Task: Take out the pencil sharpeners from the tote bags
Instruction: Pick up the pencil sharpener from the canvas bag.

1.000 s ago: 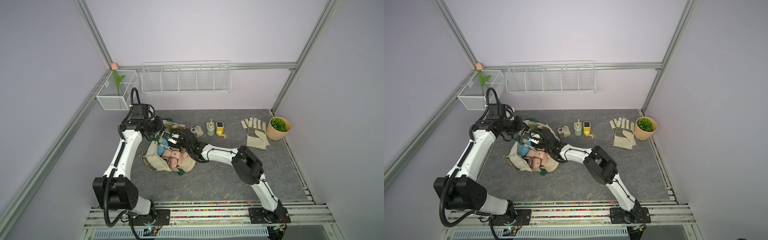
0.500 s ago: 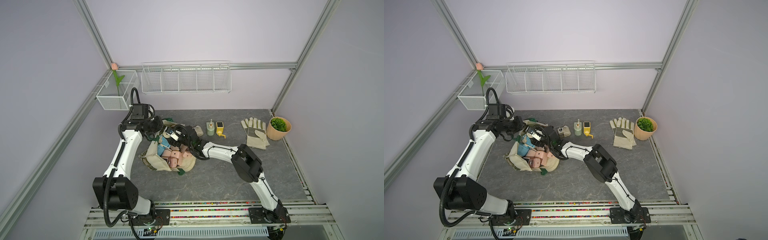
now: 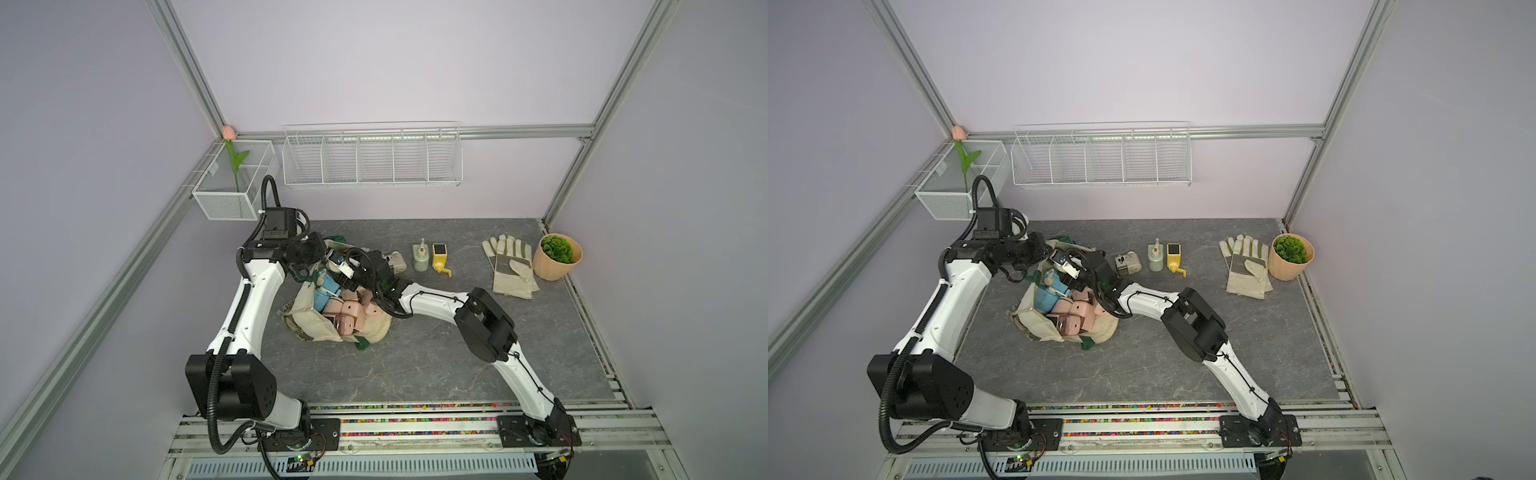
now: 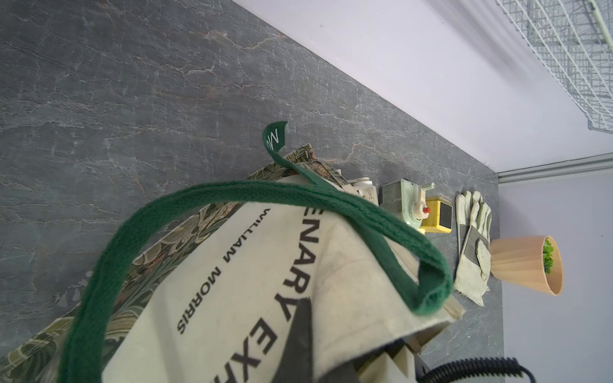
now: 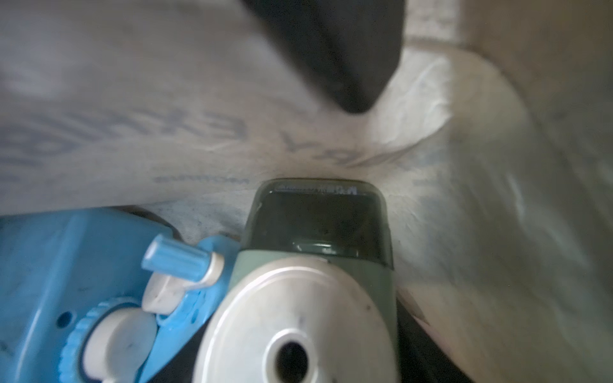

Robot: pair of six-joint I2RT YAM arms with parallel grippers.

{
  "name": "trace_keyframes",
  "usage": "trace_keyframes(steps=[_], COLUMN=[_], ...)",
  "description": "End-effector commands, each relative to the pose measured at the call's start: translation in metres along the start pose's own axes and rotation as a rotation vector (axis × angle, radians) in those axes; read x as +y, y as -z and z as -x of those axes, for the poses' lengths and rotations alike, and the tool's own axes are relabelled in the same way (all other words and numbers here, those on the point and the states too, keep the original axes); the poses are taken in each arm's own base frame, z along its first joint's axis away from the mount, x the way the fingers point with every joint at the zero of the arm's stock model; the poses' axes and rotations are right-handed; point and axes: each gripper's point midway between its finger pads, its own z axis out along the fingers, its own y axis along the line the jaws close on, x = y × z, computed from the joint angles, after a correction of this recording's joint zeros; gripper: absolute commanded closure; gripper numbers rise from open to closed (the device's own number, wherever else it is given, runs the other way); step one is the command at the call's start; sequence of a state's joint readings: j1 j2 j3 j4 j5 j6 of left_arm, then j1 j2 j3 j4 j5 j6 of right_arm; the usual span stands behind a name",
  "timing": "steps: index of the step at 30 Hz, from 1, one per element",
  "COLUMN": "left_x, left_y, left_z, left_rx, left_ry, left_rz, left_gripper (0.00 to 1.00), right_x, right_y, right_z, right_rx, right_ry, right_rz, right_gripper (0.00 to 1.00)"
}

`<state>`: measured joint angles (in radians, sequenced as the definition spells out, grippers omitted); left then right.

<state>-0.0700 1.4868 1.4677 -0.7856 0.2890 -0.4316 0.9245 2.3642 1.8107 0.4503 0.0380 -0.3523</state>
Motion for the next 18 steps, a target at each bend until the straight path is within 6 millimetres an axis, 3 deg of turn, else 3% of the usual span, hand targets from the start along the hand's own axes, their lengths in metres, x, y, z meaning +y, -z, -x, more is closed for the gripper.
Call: trace_keyframes(steps=[1, 11, 18], left_x=[-0.001, -0.001, 0.001], left_y=[0.008, 0.007, 0.002], left_z=[-0.008, -0.008, -0.006], left_rx=[0.023, 0.023, 0.024], left_ry=[0.001, 0.005, 0.011], left_rz=[-0.005, -0.004, 0.003], left_gripper=[1.00, 1.00, 1.00], right_x=[-0.009, 0.005, 0.011], right_y=[0.002, 0.037, 0.074], right_z=[-0.003, 0.026, 0.043], right_rx=[-0.017, -0.078, -0.079], right_ry=[0.007, -0.004, -0.084], right_rz=[-0.012, 0.047, 0.118], right_gripper=[0.43, 0.61, 0.65])
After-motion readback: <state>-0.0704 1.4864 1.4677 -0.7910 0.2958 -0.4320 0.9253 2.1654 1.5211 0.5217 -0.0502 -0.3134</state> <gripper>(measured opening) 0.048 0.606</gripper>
